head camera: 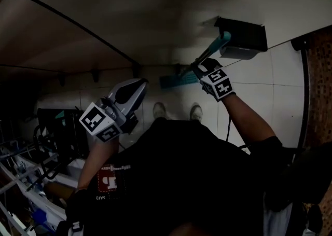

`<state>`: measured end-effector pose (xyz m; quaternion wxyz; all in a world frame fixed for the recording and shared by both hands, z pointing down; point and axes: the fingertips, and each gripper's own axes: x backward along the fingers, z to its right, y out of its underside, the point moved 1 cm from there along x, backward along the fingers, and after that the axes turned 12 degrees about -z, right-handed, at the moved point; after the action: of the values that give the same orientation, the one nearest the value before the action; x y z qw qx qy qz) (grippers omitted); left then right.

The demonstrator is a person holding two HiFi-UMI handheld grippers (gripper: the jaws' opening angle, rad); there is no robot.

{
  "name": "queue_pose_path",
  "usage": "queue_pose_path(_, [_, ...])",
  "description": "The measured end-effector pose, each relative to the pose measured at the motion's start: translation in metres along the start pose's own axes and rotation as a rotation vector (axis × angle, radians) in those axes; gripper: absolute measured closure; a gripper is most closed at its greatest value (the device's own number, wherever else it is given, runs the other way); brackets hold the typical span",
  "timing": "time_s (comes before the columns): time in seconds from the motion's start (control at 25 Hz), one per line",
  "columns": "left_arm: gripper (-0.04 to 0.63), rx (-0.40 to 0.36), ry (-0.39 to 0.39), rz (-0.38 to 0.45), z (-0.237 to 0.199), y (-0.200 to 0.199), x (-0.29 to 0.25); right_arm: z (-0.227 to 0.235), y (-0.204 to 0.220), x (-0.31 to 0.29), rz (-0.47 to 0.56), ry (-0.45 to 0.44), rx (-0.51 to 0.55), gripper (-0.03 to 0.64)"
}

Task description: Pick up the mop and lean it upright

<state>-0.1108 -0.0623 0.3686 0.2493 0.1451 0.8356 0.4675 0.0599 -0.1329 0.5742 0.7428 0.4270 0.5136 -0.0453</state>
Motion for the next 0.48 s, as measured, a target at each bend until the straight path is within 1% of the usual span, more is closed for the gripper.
queue_pose_path(0.12, [0.6, 0.021, 0.005, -0.028, -0.004, 0.014, -0.004, 0.007, 0.023, -0.025, -0.037, -0.001, -0.002, 0.491])
queue_pose_path(0.36, [0.6, 0.067, 0.009, -0.074, -0.013, 0.041, -0.009, 0.016, 0.053, -0.072, -0.096, -0.006, 0.016, 0.491])
queue_pose_path(0.48, [0.6, 0.086, 0.006, -0.092, -0.019, 0.051, -0.012, 0.026, 0.07, -0.093, -0.131, -0.006, 0.004, 0.491])
